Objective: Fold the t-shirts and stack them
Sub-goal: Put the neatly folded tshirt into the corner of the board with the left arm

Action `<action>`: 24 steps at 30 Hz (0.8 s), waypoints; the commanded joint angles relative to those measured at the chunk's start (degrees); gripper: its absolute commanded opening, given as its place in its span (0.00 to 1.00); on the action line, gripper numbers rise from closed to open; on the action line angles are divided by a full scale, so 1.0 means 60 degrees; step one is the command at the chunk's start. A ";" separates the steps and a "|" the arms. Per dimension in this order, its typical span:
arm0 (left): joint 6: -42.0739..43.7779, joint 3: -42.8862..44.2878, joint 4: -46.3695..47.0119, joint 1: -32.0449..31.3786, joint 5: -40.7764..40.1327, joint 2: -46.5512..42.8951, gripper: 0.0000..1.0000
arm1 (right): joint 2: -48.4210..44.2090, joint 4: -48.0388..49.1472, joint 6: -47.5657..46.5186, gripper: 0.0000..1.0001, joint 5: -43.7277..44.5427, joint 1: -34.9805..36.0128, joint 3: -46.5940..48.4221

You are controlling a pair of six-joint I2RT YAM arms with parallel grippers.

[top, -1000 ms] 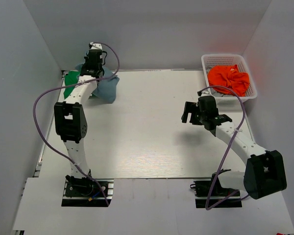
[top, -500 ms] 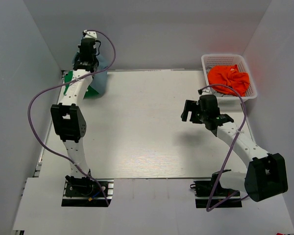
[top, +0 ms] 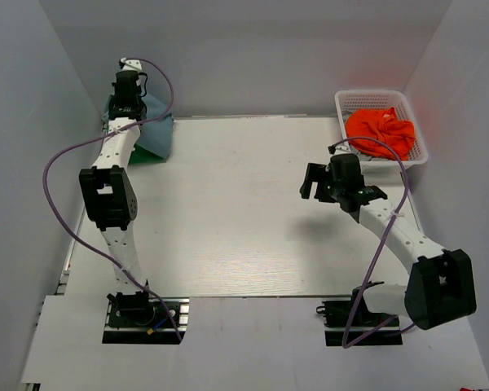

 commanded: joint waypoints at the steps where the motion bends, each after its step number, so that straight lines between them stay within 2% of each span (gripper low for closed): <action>1: 0.0474 -0.0234 0.0998 0.0373 -0.0522 0.0265 0.00 | 0.0208 -0.0179 0.0023 0.90 0.0130 -0.0003 0.0601; 6: 0.0900 -0.0366 0.1833 0.0753 -0.1137 0.1071 0.02 | 0.0647 -0.0208 0.0168 0.90 -0.0104 -0.0003 0.0894; 7: 0.0900 -0.0207 0.1951 0.0869 -0.1502 0.1435 0.13 | 0.0793 -0.0165 0.0170 0.90 -0.0148 -0.0017 0.0894; 8: 0.0900 0.0128 0.1865 0.1001 -0.1506 0.1641 0.54 | 0.0838 -0.0121 0.0184 0.90 -0.0438 0.0011 0.0938; 12: 0.0798 0.0351 0.1761 0.1105 -0.1930 0.1951 1.00 | 0.0824 -0.0003 0.0374 0.90 -0.0544 0.0012 0.0953; 18: -0.0489 0.0176 0.0769 0.1105 -0.1156 0.0915 1.00 | 0.0048 0.0317 0.0580 0.90 -0.0588 0.0026 0.0429; 20: -0.1119 -0.0160 0.0372 0.0857 -0.0804 0.0415 1.00 | -0.0435 0.0639 0.0653 0.90 -0.1084 0.0012 0.0178; 22: -0.1777 -0.0351 -0.0447 0.0740 0.0146 -0.0431 1.00 | -0.0742 0.0846 0.0813 0.90 -0.1203 0.0012 -0.0174; 23: -0.2854 -0.0352 -0.0915 0.0739 0.0991 -0.0698 1.00 | -0.0903 0.0861 0.0843 0.90 -0.1261 0.0026 -0.0349; 24: -0.3343 -0.0352 -0.1731 0.0652 0.1579 -0.0976 1.00 | -0.0992 0.0948 0.0931 0.90 -0.1291 -0.0017 -0.0496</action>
